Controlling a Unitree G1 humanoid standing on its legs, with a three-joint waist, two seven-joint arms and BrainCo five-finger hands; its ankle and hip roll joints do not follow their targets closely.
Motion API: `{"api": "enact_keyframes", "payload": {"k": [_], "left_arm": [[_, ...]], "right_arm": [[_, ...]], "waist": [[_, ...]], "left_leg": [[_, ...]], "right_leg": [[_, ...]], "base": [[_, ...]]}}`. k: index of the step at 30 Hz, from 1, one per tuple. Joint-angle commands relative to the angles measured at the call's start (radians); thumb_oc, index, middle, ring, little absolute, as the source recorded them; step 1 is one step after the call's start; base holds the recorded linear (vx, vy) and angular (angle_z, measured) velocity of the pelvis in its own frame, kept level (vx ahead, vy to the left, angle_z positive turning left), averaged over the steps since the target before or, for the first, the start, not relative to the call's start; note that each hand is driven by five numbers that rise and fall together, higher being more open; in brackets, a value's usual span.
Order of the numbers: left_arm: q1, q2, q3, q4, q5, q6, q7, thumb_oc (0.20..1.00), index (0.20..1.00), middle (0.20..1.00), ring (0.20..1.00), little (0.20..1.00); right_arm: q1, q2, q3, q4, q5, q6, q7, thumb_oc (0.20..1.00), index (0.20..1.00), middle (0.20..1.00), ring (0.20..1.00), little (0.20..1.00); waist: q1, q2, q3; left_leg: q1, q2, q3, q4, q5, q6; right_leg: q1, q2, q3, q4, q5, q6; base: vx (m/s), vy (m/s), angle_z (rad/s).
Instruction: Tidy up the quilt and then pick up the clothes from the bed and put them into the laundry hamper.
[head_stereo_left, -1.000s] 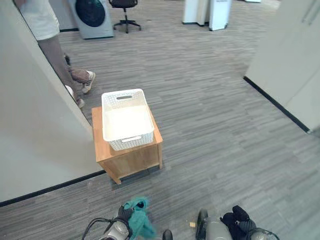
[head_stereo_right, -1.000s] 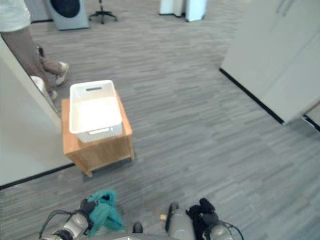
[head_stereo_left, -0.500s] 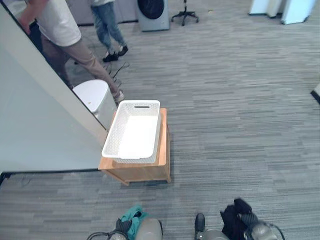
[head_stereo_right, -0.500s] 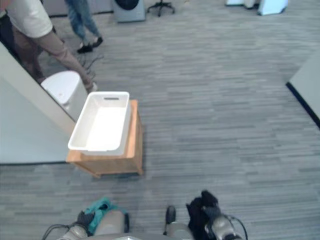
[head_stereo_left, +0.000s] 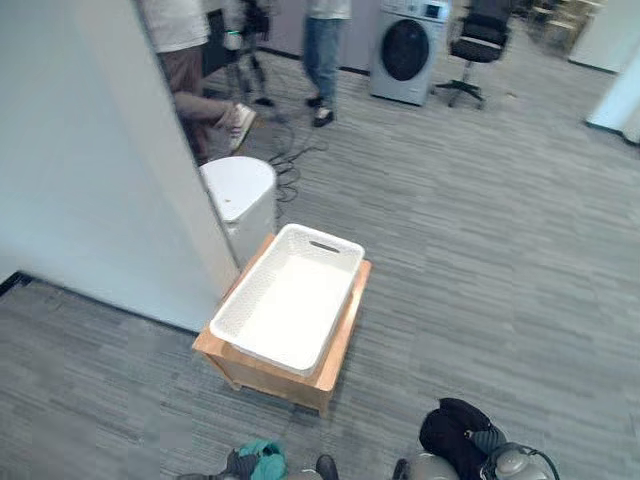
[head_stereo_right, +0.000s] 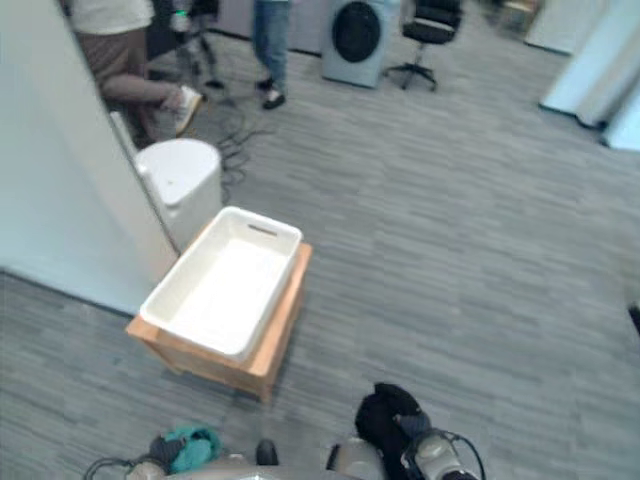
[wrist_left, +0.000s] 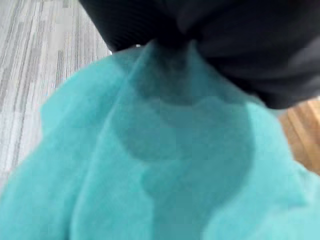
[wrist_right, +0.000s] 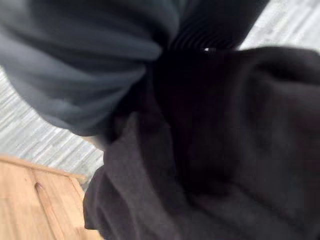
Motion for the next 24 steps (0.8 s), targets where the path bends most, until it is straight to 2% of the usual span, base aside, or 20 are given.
{"api": "enact_keyframes", "payload": {"k": [1,3,4,5,6,7,8,9,11,13,14,15,16,17,18,19,21,22,24], "left_arm": [[-0.025,0.021,0.0,-0.044,-0.049,-0.025,0.034,0.2,0.2,0.2,0.2,0.2],[-0.042,0.019,-0.017,-0.043,-0.054,-0.037,0.038,0.2,0.2,0.2,0.2,0.2],[-0.049,0.018,-0.023,-0.04,-0.053,-0.037,0.037,0.2,0.2,0.2,0.2,0.2],[-0.057,0.015,-0.031,-0.034,-0.05,-0.037,0.037,0.2,0.2,0.2,0.2,0.2],[-0.061,0.016,-0.033,-0.023,-0.041,-0.038,0.039,0.2,0.2,0.2,0.2,0.2],[-0.056,0.031,-0.03,-0.008,-0.038,-0.036,0.04,0.2,0.2,0.2,0.2,0.2],[-0.056,0.031,-0.029,-0.008,-0.038,-0.036,0.04,0.2,0.2,0.2,0.2,0.2],[-0.039,0.039,-0.011,0.011,-0.051,-0.039,0.045,0.2,0.2,0.2,0.2,0.2],[-0.002,0.039,0.027,0.038,-0.073,-0.036,0.054,0.2,0.2,0.2,0.2,0.2],[0.047,0.038,0.079,0.049,-0.11,-0.043,0.075,0.2,0.2,0.2,0.2,0.2],[0.056,0.033,0.087,0.045,-0.116,-0.044,0.074,0.2,0.2,0.2,0.2,0.2],[0.067,0.029,0.099,0.046,-0.117,-0.041,0.075,0.2,0.2,0.2,0.2,0.2],[0.075,0.032,0.108,0.044,-0.108,-0.036,0.072,0.2,0.2,0.2,0.2,0.2],[0.079,0.035,0.113,0.041,-0.106,-0.035,0.071,0.2,0.2,0.2,0.2,0.2],[0.084,0.037,0.116,0.029,-0.103,-0.036,0.069,0.2,0.2,0.2,0.2,0.2],[0.096,0.028,0.103,0.009,-0.094,-0.035,0.05,0.2,0.2,0.2,0.2,0.2],[0.1,0.025,0.092,0.002,-0.095,-0.033,0.045,0.2,0.2,0.2,0.2,0.2],[0.099,0.025,0.064,-0.007,-0.062,-0.03,0.03,0.2,0.2,0.2,0.2,0.2],[0.093,0.043,0.041,-0.025,-0.039,-0.03,0.019,0.2,0.2,0.2,0.2,0.2]], "right_arm": [[-0.077,-0.025,-0.007,-0.022,-0.01,-0.03,-0.012,0.2,0.2,0.2,0.2,0.2],[-0.066,-0.022,-0.004,0.009,-0.005,-0.03,-0.017,0.2,0.2,0.2,0.2,0.2],[-0.062,-0.02,-0.008,0.022,-0.001,-0.029,-0.017,0.2,0.2,0.2,0.2,0.2],[-0.054,-0.019,-0.015,0.04,0.006,-0.027,-0.018,0.2,0.2,0.2,0.2,0.2],[-0.046,-0.018,-0.024,0.051,0.017,-0.024,-0.017,0.2,0.2,0.2,0.2,0.2],[-0.039,-0.015,-0.031,0.052,0.029,-0.019,-0.014,0.2,0.2,0.2,0.2,0.2],[-0.039,-0.015,-0.031,0.052,0.029,-0.02,-0.014,0.2,0.2,0.2,0.2,0.2],[-0.032,-0.019,-0.052,0.047,0.041,-0.02,-0.014,0.2,0.2,0.2,0.2,0.2],[-0.05,-0.032,-0.066,0.038,0.046,-0.026,-0.017,0.2,0.2,0.2,0.2,0.2],[-0.077,-0.08,-0.078,-0.028,0.057,-0.046,-0.032,0.2,0.2,0.2,0.2,0.2],[-0.085,-0.108,-0.096,-0.069,0.066,-0.052,-0.042,0.2,0.2,0.2,0.2,0.2],[-0.091,-0.143,-0.107,-0.127,0.064,-0.061,-0.05,0.2,0.2,0.2,0.2,0.2],[-0.105,-0.182,-0.122,-0.198,0.061,-0.072,-0.061,0.2,0.2,0.2,0.2,0.2],[-0.112,-0.196,-0.128,-0.226,0.059,-0.071,-0.063,0.2,0.2,0.2,0.2,0.2],[-0.126,-0.237,-0.148,-0.289,0.062,-0.076,-0.07,0.2,0.2,0.2,0.2,0.2],[-0.128,-0.337,-0.211,-0.385,0.028,-0.075,-0.085,0.2,0.2,0.2,0.2,0.2],[-0.139,-0.352,-0.213,-0.436,0.021,-0.076,-0.094,0.2,0.2,0.2,0.2,0.2],[-0.133,-0.396,-0.254,-0.516,0.003,-0.082,-0.1,0.2,0.2,0.2,0.2,0.2],[-0.191,-0.439,-0.246,-0.573,0.0,-0.091,-0.098,0.2,0.2,0.2,0.2,0.2]], "waist": [[0.03,0.011,0.048],[0.022,-0.005,0.038],[0.015,-0.008,0.036],[0.003,-0.012,0.03],[-0.005,-0.011,0.031],[-0.002,-0.015,0.033],[-0.009,-0.014,0.035],[0.001,-0.021,0.032],[0.0,-0.016,0.029],[0.008,-0.013,0.04],[0.005,-0.013,0.056],[-0.005,-0.015,0.07],[-0.018,-0.02,0.072],[-0.018,-0.021,0.07],[-0.018,-0.022,0.071],[-0.032,0.01,0.052],[-0.032,0.015,0.042],[-0.047,0.012,0.036],[-0.059,0.008,0.05]], "left_leg": [[0.013,0.087,-0.042,-0.054,0.012,-0.103],[-0.011,0.097,-0.139,-0.054,0.013,-0.131],[-0.012,0.099,-0.184,-0.054,0.008,-0.138],[-0.025,0.101,-0.251,-0.054,0.006,-0.143],[-0.026,0.109,-0.302,-0.054,0.0,-0.152],[-0.023,0.125,-0.371,-0.054,-0.007,-0.171],[-0.021,0.125,-0.378,-0.054,-0.007,-0.171],[-0.024,0.138,-0.412,-0.054,0.0,-0.189],[-0.028,0.172,-0.425,-0.054,0.018,-0.216],[-0.038,0.209,-0.41,-0.028,0.035,-0.239],[-0.078,0.212,-0.374,0.027,0.039,-0.236],[-0.107,0.217,-0.279,0.072,0.034,-0.226],[-0.121,0.202,-0.159,0.115,0.002,-0.202],[-0.127,0.185,-0.128,0.13,-0.008,-0.197],[-0.146,0.127,-0.084,0.163,-0.04,-0.177],[-0.091,0.086,0.02,0.025,-0.032,-0.151],[-0.074,0.07,-0.005,-0.001,-0.022,-0.139],[-0.045,0.083,-0.019,-0.049,-0.008,-0.14],[-0.043,0.098,-0.043,-0.054,0.004,-0.138]], "right_leg": [[0.079,0.034,0.087,-0.289,0.226,0.02],[0.087,0.052,0.217,-0.496,0.22,0.018],[0.086,0.058,0.294,-0.545,0.217,0.023],[0.077,0.063,0.402,-0.594,0.227,0.028],[0.071,0.063,0.475,-0.621,0.235,0.034],[0.061,0.064,0.511,-0.645,0.248,0.038],[0.066,0.063,0.503,-0.647,0.246,0.037],[0.106,0.039,0.445,-0.686,0.229,0.031],[0.134,0.056,0.403,-0.717,0.231,0.026],[0.171,0.077,0.377,-0.735,0.224,0.005],[0.183,0.072,0.343,-0.737,0.215,0.0],[0.195,0.066,0.307,-0.737,0.205,-0.007],[0.196,0.064,0.271,-0.737,0.195,-0.013],[0.191,0.067,0.261,-0.737,0.199,-0.015],[0.195,0.079,0.247,-0.737,0.203,-0.019],[0.182,0.115,0.195,-0.698,0.191,-0.017],[0.165,0.121,0.191,-0.66,0.19,-0.015],[0.14,0.111,0.142,-0.544,0.177,0.01],[0.058,0.122,0.167,-0.387,0.219,0.053]], "base": [[0.23,-0.366,1.25],[0.27,-0.426,1.4],[0.32,-0.432,1.54],[0.29,-0.416,1.53],[0.34,-0.619,1.83],[0.24,-0.468,2.34],[0.23,-0.593,2.46],[0.12,-0.456,2.38],[0.15,-0.509,1.53],[0.08,-0.395,0.28],[-0.05,-0.305,-0.05],[-0.14,-0.217,0.19],[-0.12,-0.179,0.46],[-0.09,-0.165,0.65],[0.03,-0.125,0.75],[0.03,-0.098,0.57],[0.12,-0.007,0.74],[0.18,0.006,0.78],[0.07,-0.019,0.55]]}}
